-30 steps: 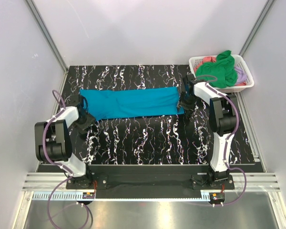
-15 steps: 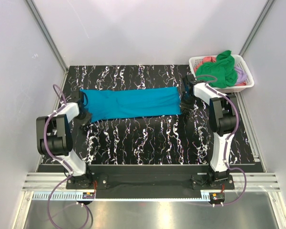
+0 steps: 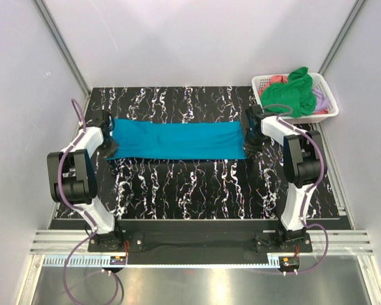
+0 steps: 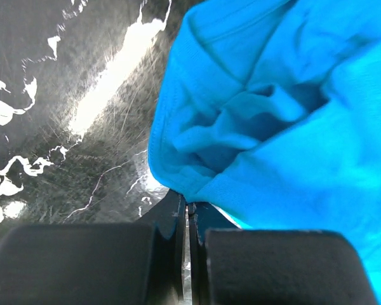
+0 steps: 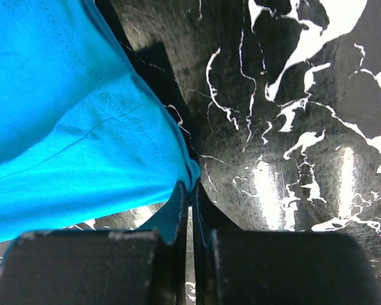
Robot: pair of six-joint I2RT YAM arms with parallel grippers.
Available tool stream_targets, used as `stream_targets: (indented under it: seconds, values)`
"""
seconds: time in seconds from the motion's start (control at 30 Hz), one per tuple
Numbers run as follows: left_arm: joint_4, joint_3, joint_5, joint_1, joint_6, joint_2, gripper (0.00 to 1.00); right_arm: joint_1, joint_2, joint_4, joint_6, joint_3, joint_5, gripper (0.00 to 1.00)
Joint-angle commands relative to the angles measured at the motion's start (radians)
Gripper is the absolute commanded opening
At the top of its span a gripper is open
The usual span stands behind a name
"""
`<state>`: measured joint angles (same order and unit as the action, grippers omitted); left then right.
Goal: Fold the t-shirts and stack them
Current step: Fold the tshirt
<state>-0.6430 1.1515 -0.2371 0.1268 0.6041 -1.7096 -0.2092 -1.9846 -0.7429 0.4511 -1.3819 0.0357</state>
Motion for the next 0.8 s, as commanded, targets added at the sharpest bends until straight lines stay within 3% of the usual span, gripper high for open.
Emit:
stream_targets:
  seconds: [0.0, 0.13, 0.2, 0.27, 0.3, 0.47, 0.6, 0.77]
  values:
    - [-0.053, 0.046, 0.004, 0.01, -0.05, -0.06, 0.04, 0.007, 0.058, 0.019, -0.031, 0.027, 0.053, 0.0]
    - [-0.095, 0.053, 0.038, 0.01, -0.055, -0.119, 0.18, 0.007, 0.07, 0.025, -0.023, 0.035, -0.011, 0.0]
    - [-0.072, 0.042, 0.045, 0.01, -0.064, -0.099, 0.21, 0.005, 0.085, 0.025, -0.017, 0.044, -0.031, 0.01]
    - [-0.089, 0.071, 0.058, 0.011, -0.079, -0.079, 0.39, 0.004, 0.102, 0.028, -0.011, 0.061, -0.033, 0.09]
    - [-0.107, 0.094, 0.059, 0.011, -0.082, -0.076, 0.43, 0.004, 0.121, 0.03, -0.009, 0.066, -0.045, 0.13]
    - [-0.204, 0.261, -0.005, 0.011, -0.122, -0.053, 0.55, 0.004, 0.167, 0.007, 0.003, 0.083, -0.109, 0.37]
    - [-0.179, 0.344, 0.031, 0.013, -0.158, -0.045, 0.6, 0.002, 0.223, -0.018, 0.001, 0.093, -0.131, 0.43]
    - [-0.124, 0.386, 0.166, 0.01, -0.178, -0.114, 0.61, 0.004, 0.256, -0.045, -0.015, 0.083, -0.126, 0.44]
